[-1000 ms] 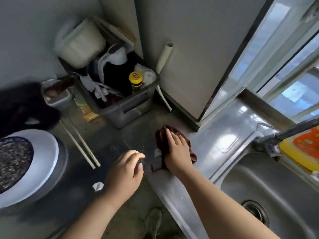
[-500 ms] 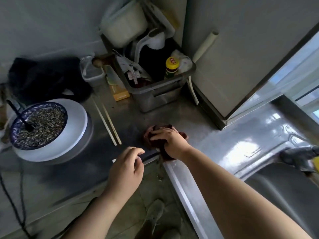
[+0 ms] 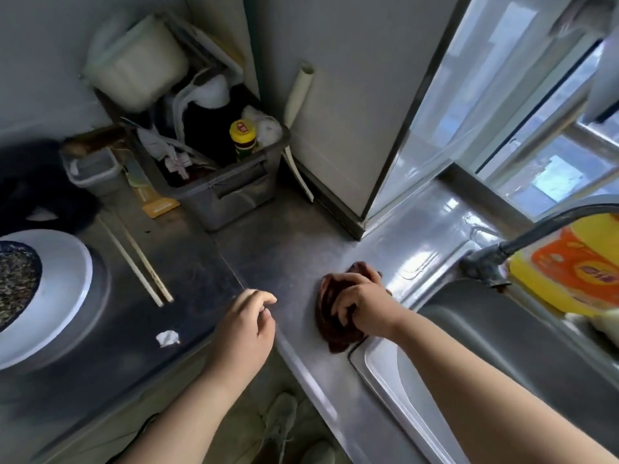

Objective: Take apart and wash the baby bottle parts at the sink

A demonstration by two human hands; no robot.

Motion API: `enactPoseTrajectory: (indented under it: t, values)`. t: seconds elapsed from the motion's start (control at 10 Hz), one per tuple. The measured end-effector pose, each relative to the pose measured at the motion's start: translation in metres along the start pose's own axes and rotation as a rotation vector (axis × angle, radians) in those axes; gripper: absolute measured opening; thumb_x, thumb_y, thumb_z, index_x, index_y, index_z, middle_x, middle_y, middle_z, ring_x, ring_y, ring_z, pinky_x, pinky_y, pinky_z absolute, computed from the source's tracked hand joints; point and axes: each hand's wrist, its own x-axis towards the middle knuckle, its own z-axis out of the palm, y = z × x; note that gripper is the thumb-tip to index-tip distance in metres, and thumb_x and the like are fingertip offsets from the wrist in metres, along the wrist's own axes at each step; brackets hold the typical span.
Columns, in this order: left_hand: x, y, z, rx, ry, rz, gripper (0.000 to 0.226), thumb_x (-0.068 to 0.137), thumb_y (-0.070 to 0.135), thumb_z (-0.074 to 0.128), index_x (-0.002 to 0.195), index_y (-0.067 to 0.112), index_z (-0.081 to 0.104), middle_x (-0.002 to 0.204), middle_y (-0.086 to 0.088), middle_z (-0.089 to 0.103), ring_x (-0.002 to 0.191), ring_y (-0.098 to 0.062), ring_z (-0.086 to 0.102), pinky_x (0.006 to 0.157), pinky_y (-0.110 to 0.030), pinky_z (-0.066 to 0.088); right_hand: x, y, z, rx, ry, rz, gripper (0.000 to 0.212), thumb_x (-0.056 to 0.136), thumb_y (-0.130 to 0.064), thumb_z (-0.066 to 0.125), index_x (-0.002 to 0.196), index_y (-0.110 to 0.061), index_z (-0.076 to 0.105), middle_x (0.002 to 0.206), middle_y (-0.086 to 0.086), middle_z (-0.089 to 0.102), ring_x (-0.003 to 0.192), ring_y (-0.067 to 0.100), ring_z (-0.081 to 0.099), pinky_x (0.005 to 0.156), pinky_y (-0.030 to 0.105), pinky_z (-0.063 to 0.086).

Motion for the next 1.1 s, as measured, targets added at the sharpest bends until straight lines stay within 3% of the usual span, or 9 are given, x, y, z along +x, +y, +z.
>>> enactPoseTrajectory:
  t: [0.1, 0.2, 0.3, 0.4, 0.5, 0.6, 0.8, 1.0, 1.1]
  values:
    - [0.008, 0.012, 0.013, -0.029, 0.006, 0.021, 0.02, 0.08, -0.009, 0.058, 0.091, 0.006, 0.066, 0.094, -0.003, 0.063, 0.083, -0.022, 0.06, 0.07, -0.024, 0.041, -0.024, -0.024, -0.016, -0.23, -0.042, 0.097, 0.037, 0.066, -0.034, 0.046, 0.092, -0.027, 0.072, 0.13, -0.019, 0.054, 0.139, 0.006, 0.013, 0.116, 0.04, -0.003]
    - [0.018, 0.03, 0.028, -0.059, -0.018, 0.049, 0.021, 0.079, 0.003, 0.049, 0.091, 0.005, 0.066, 0.092, -0.004, 0.063, 0.081, -0.022, 0.061, 0.073, -0.024, 0.042, -0.039, -0.044, 0.003, -0.341, 0.162, 0.204, 0.043, 0.074, -0.047, 0.051, 0.109, -0.027, 0.067, 0.131, 0.003, 0.048, 0.13, 0.032, 0.032, 0.109, 0.047, 0.028]
    - [0.031, 0.048, 0.044, -0.081, -0.061, 0.052, 0.022, 0.078, 0.005, 0.048, 0.089, 0.009, 0.066, 0.092, 0.001, 0.062, 0.082, -0.019, 0.059, 0.074, -0.018, 0.039, -0.04, -0.039, 0.022, -0.373, 0.142, 0.227, 0.038, 0.081, -0.035, 0.059, 0.116, -0.022, 0.066, 0.135, 0.014, 0.05, 0.128, 0.039, 0.042, 0.104, 0.048, 0.04]
    - [0.045, 0.06, 0.057, -0.074, -0.093, 0.075, 0.02, 0.079, -0.001, 0.054, 0.089, 0.01, 0.067, 0.093, 0.0, 0.063, 0.082, -0.02, 0.061, 0.071, -0.02, 0.041, -0.032, -0.024, 0.002, -0.323, 0.085, 0.27, 0.044, 0.087, -0.02, 0.059, 0.131, -0.024, 0.056, 0.153, 0.006, 0.031, 0.144, 0.033, 0.016, 0.119, 0.042, 0.009]
    - [0.059, 0.068, 0.067, -0.062, -0.137, 0.115, 0.022, 0.074, 0.008, 0.049, 0.087, 0.011, 0.067, 0.092, 0.0, 0.065, 0.079, -0.018, 0.062, 0.069, -0.02, 0.043, -0.027, -0.006, -0.03, -0.389, 0.149, 0.366, 0.05, 0.092, -0.015, 0.046, 0.137, -0.037, 0.045, 0.157, -0.012, 0.02, 0.146, 0.025, 0.005, 0.117, 0.035, -0.001]
    - [0.073, 0.071, 0.076, -0.063, -0.201, 0.136, 0.026, 0.074, 0.011, 0.047, 0.09, 0.011, 0.067, 0.094, 0.0, 0.064, 0.081, -0.018, 0.061, 0.071, -0.019, 0.043, -0.021, 0.01, -0.056, -0.356, 0.212, 0.439, 0.058, 0.09, -0.003, 0.039, 0.138, -0.035, 0.046, 0.156, -0.015, 0.02, 0.143, 0.022, 0.011, 0.114, 0.026, 0.009]
    - [0.099, 0.083, 0.084, -0.074, -0.305, 0.199, 0.027, 0.078, -0.008, 0.059, 0.099, 0.008, 0.066, 0.101, 0.008, 0.053, 0.089, -0.019, 0.059, 0.081, -0.027, 0.045, -0.004, 0.039, -0.082, -0.283, 0.284, 0.548, 0.061, 0.088, 0.007, 0.036, 0.137, -0.028, 0.046, 0.157, -0.011, 0.018, 0.147, 0.025, 0.006, 0.117, 0.032, 0.012]
    - [0.105, 0.093, 0.086, -0.059, -0.407, 0.234, 0.029, 0.084, -0.002, 0.056, 0.109, 0.011, 0.063, 0.107, 0.009, 0.05, 0.098, -0.016, 0.056, 0.083, -0.022, 0.041, 0.007, 0.049, -0.096, -0.22, 0.327, 0.669, 0.06, 0.089, 0.005, 0.035, 0.14, -0.028, 0.04, 0.159, -0.011, 0.01, 0.147, 0.028, 0.002, 0.118, 0.036, 0.011]
    - [0.104, 0.096, 0.086, -0.027, -0.456, 0.267, 0.033, 0.088, 0.004, 0.054, 0.119, 0.014, 0.059, 0.12, 0.005, 0.051, 0.112, -0.014, 0.051, 0.091, -0.018, 0.036, 0.004, 0.039, -0.097, -0.223, 0.299, 0.703, 0.054, 0.098, -0.015, 0.038, 0.146, -0.037, 0.029, 0.16, -0.009, -0.003, 0.147, 0.029, -0.005, 0.118, 0.045, 0.004]
